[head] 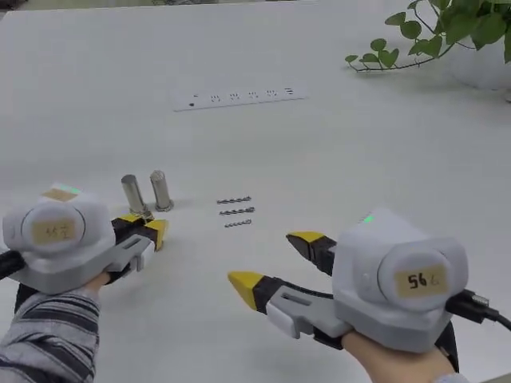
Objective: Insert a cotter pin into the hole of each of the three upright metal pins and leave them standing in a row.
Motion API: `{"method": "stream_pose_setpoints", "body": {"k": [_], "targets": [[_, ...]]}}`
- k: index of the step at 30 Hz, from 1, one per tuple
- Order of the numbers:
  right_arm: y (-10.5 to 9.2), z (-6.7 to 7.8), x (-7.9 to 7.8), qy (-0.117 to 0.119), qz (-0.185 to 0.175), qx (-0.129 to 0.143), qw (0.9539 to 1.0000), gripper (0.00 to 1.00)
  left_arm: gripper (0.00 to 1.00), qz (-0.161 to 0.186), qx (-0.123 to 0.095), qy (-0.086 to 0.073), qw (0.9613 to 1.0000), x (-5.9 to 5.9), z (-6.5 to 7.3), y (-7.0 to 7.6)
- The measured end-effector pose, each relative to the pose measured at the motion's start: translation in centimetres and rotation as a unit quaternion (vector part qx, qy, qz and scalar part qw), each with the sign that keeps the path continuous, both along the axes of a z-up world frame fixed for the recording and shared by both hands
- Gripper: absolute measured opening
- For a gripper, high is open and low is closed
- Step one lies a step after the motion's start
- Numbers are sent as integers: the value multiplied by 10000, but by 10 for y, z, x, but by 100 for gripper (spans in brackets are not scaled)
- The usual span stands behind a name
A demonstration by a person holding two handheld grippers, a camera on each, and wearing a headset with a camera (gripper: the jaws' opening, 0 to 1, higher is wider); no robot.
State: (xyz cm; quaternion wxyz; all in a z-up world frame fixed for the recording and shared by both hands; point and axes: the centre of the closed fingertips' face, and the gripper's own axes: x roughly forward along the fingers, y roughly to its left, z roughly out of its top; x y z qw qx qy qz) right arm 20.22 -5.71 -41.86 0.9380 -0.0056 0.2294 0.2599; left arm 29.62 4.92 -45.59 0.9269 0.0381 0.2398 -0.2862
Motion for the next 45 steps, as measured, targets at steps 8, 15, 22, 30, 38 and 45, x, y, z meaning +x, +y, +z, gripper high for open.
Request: {"method": "stream_pose_setpoints", "body": {"k": [8, 15, 22, 30, 38, 45], "targets": [[-2, 2, 1, -35, -26, -40, 10000, 48, 5, -128, -82, 8, 9999, -12, 0, -17], [-3, 3, 1, -46, -37, -48, 10000, 48, 5, -159, -85, -19, 9998, -16, 1, -22], [-3, 2, 1, -29, -56, -37, 10000, 48, 6, -250, 14, -92, 9996, -16, 0, -24], [-3, 1, 1, -28, -31, -76, 10000, 48, 8, -253, 43, -64, 9996, -15, -2, -23], [-8, -1, 1, 0, -63, -202, 9998, 44, 14, -121, 48, 39, 9999, -22, -2, -17], [-12, -3, 2, 19, -61, -258, 9996, 39, 17, 16, -156, 32, 9999, -30, 8, -14]]}}
